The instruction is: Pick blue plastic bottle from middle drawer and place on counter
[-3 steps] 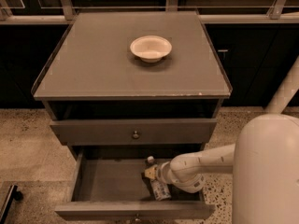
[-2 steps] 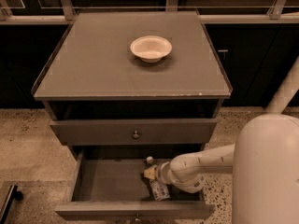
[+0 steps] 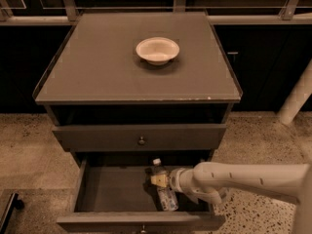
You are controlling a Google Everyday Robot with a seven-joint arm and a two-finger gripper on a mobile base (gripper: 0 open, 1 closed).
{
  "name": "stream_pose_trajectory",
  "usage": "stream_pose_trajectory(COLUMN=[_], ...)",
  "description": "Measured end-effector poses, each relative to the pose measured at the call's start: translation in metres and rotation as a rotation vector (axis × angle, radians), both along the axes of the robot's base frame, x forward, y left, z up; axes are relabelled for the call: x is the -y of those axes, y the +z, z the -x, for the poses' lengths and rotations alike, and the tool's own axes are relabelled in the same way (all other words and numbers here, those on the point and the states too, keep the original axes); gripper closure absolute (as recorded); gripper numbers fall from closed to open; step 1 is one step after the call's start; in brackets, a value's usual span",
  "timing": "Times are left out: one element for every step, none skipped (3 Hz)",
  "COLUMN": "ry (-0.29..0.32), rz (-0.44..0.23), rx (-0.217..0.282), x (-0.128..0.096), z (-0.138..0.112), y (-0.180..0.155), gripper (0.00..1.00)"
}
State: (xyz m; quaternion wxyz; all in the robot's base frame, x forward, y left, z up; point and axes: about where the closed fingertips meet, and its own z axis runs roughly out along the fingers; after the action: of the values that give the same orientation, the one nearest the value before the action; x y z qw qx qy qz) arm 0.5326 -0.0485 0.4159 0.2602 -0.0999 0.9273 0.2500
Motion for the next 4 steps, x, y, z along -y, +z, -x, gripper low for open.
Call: stream_pose_trajectory(ry=[0.024,0.035,0.128,0.194], rz=[-0.019,-0.037,-0.103,-0.173], rx=[0.019,0.057,0.166,0.271], x=[0.001,0.016,0.013,0.02], z=[0.004,0.019,0.041,0.062], y=[0.012,0.037,0.096,0.166], gripper=[1.0,1.0,1.0,1.0])
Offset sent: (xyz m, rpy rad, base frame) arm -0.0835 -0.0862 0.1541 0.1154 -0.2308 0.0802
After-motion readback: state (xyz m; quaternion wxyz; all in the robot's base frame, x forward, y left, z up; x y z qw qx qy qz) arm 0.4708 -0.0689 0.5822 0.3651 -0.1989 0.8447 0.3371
